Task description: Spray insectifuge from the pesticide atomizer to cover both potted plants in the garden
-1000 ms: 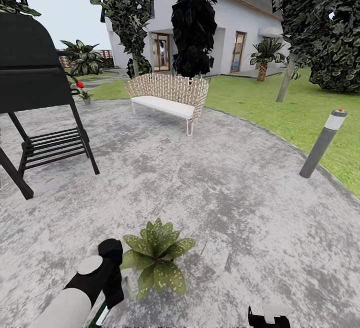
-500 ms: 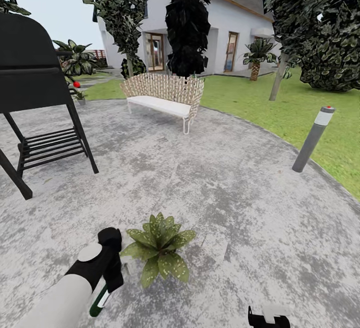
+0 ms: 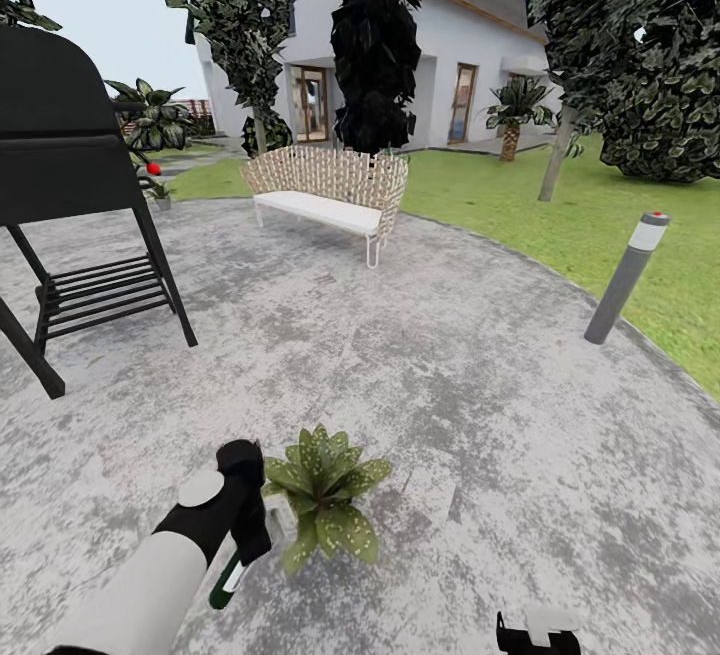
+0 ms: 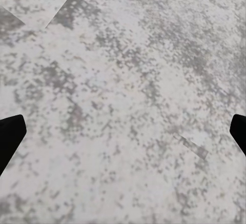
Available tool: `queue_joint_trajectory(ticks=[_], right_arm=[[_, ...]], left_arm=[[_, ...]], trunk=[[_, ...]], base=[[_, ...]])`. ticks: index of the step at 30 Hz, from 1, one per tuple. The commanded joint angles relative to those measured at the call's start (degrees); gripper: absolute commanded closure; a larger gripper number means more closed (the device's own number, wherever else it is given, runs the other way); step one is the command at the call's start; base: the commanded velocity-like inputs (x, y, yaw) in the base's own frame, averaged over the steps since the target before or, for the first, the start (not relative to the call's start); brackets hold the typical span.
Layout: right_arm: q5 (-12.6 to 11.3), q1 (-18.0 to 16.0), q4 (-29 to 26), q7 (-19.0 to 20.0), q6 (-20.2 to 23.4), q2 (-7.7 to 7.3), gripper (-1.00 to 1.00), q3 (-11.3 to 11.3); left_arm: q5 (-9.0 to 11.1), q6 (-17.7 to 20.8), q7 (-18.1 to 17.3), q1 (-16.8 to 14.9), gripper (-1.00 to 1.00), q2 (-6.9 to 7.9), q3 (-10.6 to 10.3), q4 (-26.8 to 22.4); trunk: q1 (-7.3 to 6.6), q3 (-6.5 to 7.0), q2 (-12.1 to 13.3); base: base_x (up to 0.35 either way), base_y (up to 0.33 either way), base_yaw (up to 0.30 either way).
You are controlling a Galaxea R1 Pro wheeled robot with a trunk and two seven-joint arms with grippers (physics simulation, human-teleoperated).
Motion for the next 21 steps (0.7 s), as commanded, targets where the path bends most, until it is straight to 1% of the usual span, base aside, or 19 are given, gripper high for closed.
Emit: queue_joint_trajectory(ticks=[1, 2, 4, 6, 9, 11, 12, 15, 16, 18, 19, 21], right_arm=[[0.6, 0.0, 0.1, -0.2, -0.2, 0.02, -1.00, -0.4], [0.6, 0.0, 0.1, -0.2, -0.2, 0.02, -1.00, -0.4], [0.6, 0.0, 0.1, -0.2, -0.2, 0.02, -1.00, -0.4], [0.6, 0.0, 0.1, -0.2, -0.2, 0.02, -1.00, -0.4], [0.6, -0.1, 0.1, -0.2, -0.2, 0.02, -1.00, -0.4], [0.6, 0.0, 0.1, -0.2, -0.2, 0.02, -1.00, -0.4], [0.6, 0.0, 0.1, -0.2, -0.2, 0.02, -1.00, -0.4], [0.6, 0.0, 0.1, -0.2, -0.2, 0.02, -1.00, -0.4], [0.6, 0.0, 0.1, -0.2, -0.2, 0.02, -1.00, -0.4], [0.6, 0.0, 0.1, -0.2, -0.2, 0.02, -1.00, -0.4], [0.6, 0.0, 0.1, -0.2, -0.2, 0.02, -1.00, -0.4], [0.6, 0.0, 0.1, -0.2, -0.2, 0.02, -1.00, -0.4]], left_arm=[[-0.4, 0.4, -0.2, 0.2, 1.00, 0.30, -0.1, 0.2], [-0.4, 0.3, -0.1, 1.1, 1.00, 0.65, -0.1, 0.4], [-0.3, 0.4, -0.1, 1.8, 1.00, 0.69, -0.1, 0.6], [-0.4, 0.5, -0.1, 2.0, 1.00, 0.52, -0.2, 0.5], [-0.4, 0.4, -0.1, 1.9, 1.00, 0.28, -0.3, 0.4], [-0.5, 0.2, -0.1, 1.9, 1.00, 0.46, -0.2, 0.4], [-0.5, 0.2, -0.1, 1.9, 1.00, 0.66, -0.1, 0.4], [-0.4, 0.0, -0.1, 2.7, 1.00, 2.36, -0.1, 0.5], [-0.4, -0.1, -0.1, 3.4, 1.00, 2.68, -0.1, 0.6], [-0.4, -0.3, -0.1, 5.2, 1.00, 3.05, 0.0, 0.6], [-0.1, -0.3, 0.1, 6.3, 1.00, 3.18, 0.0, 0.6], [0.4, -0.3, 0.2, 6.6, 1.00, 2.99, 0.1, 0.5]], trunk=[[-0.01, -0.05, 0.0], [-0.01, -0.05, 0.0], [-0.01, -0.05, 0.0], [-0.01, -0.05, 0.0], [-0.01, -0.05, 0.0], [-0.01, -0.05, 0.0], [-0.01, -0.05, 0.0], [-0.01, -0.05, 0.0], [-0.01, -0.05, 0.0], [-0.01, -0.05, 0.0], [-0.01, -0.05, 0.0], [-0.01, -0.05, 0.0]], base=[[0.000, 0.000, 0.000], [0.005, 0.000, 0.000], [0.178, 0.034, 0.000], [0.284, 0.073, 0.000], [0.057, 0.014, 0.000], [0.009, 0.002, 0.000], [0.003, 0.001, 0.000], [0.001, 0.000, 0.000], [0.000, 0.000, 0.000], [0.000, 0.000, 0.000], [0.000, 0.000, 0.000], [0.000, 0.000, 0.000]])
